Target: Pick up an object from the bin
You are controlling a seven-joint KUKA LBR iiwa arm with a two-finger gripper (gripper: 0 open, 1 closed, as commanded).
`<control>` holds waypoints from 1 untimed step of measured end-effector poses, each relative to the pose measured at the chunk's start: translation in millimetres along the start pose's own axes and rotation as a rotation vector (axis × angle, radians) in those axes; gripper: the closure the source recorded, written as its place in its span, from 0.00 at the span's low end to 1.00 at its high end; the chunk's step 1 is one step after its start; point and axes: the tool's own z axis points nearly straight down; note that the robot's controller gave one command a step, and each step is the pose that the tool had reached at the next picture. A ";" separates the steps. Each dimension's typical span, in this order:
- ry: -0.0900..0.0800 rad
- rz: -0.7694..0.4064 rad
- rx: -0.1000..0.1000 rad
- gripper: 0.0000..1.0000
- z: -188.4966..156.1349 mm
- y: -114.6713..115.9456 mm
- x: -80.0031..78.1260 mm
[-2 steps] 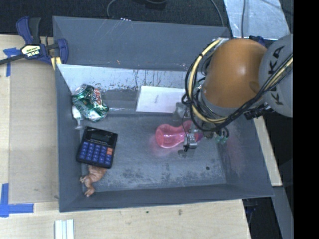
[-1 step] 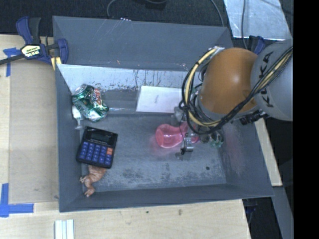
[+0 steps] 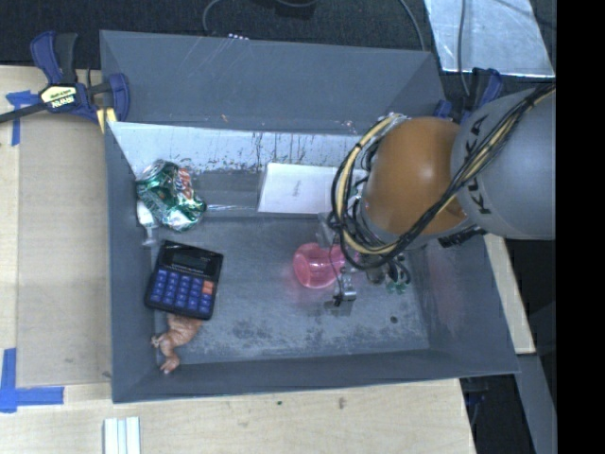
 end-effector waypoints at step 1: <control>-0.002 -0.023 -0.001 1.00 28.4 -7.3 -9.5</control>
Offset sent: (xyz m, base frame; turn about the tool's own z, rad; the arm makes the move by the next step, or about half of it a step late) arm 0.0000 0.0000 0.0000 0.0000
